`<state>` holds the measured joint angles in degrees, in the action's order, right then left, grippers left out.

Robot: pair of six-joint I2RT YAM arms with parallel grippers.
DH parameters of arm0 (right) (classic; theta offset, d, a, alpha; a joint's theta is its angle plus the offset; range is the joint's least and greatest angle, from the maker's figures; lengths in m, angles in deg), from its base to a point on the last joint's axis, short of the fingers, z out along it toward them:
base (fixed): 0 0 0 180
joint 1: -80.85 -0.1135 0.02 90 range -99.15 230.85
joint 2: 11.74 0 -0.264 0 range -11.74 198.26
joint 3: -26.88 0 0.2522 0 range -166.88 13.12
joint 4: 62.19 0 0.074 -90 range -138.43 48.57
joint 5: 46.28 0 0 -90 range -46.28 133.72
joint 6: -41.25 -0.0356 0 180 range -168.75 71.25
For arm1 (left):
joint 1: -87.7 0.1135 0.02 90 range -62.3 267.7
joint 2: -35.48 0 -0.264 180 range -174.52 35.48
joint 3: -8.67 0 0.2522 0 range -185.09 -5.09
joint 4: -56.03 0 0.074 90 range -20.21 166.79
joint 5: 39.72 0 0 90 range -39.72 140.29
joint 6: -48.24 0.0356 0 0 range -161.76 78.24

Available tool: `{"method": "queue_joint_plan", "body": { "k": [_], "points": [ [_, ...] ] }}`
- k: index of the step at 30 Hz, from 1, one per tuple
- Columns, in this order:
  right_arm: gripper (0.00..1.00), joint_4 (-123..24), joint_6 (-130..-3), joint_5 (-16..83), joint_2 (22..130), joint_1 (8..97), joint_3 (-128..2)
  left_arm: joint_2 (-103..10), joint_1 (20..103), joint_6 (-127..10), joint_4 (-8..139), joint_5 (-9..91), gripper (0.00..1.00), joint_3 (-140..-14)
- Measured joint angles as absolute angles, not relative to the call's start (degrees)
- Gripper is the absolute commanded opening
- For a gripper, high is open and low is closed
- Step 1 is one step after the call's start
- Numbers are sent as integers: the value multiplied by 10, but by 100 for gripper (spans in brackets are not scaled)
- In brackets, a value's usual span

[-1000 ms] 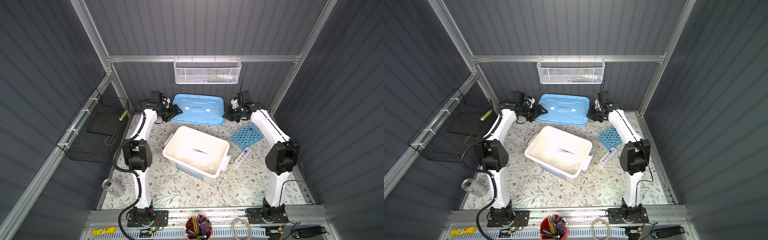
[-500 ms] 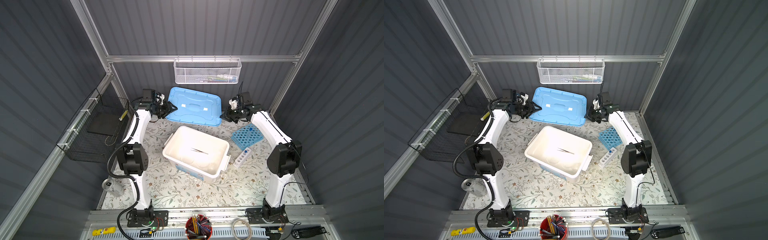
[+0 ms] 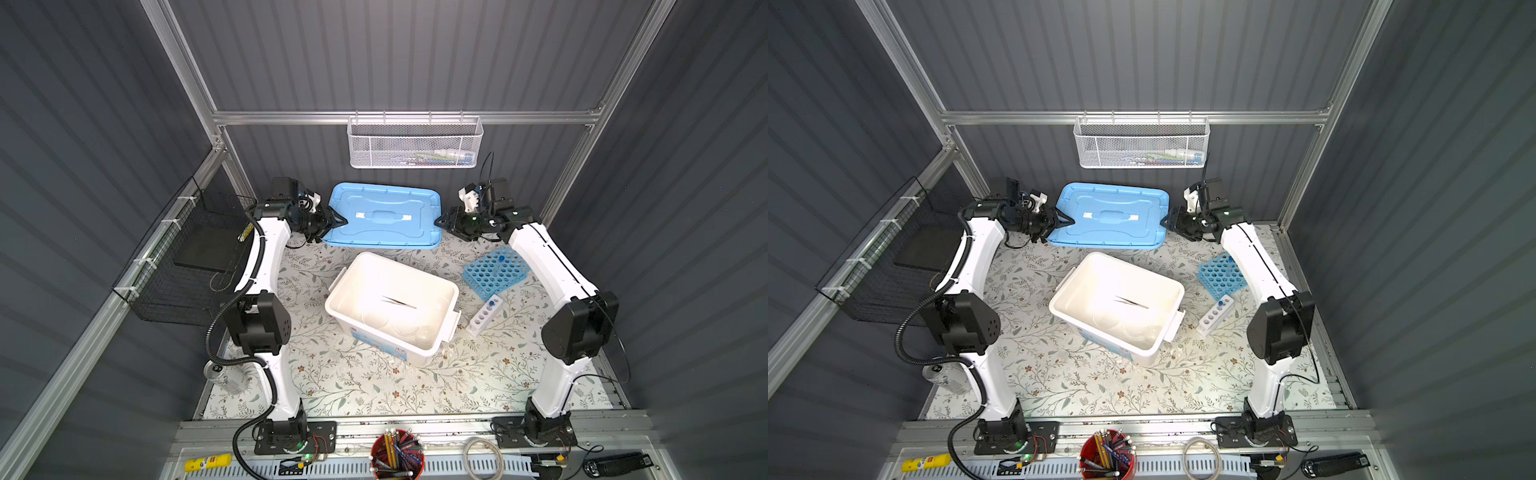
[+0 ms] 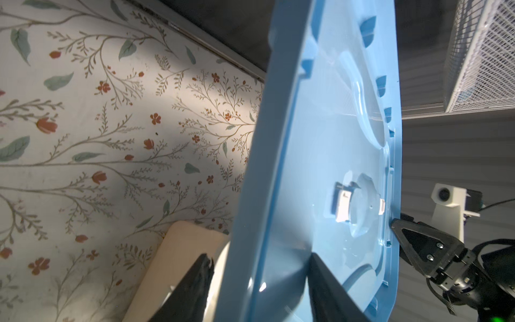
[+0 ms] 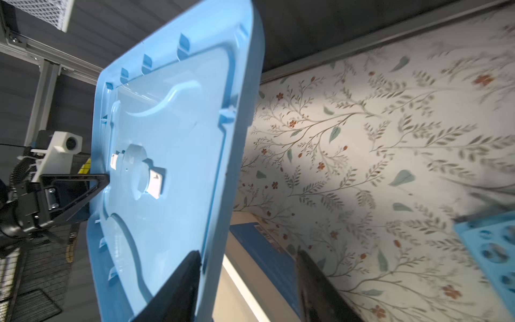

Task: Organize the chemistry lab equipment

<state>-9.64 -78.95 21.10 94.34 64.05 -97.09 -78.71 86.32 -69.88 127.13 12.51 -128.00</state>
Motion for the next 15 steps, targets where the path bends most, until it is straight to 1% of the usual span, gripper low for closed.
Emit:
{"method": "queue_joint_plan", "body": {
  "k": [4,8,12,15],
  "points": [
    [70,-72,-729,312,882,616,-958,-790,863,-694,1352,128,0,-1347],
    [71,-32,-633,446,838,550,-979,-801,863,-686,1425,134,0,-1426],
    [72,-7,-525,585,834,458,-1015,-804,863,-678,1478,151,0,-1435],
    [73,1,-470,647,830,412,-1013,-804,863,-673,1503,167,0,-1419]
  ]
}}
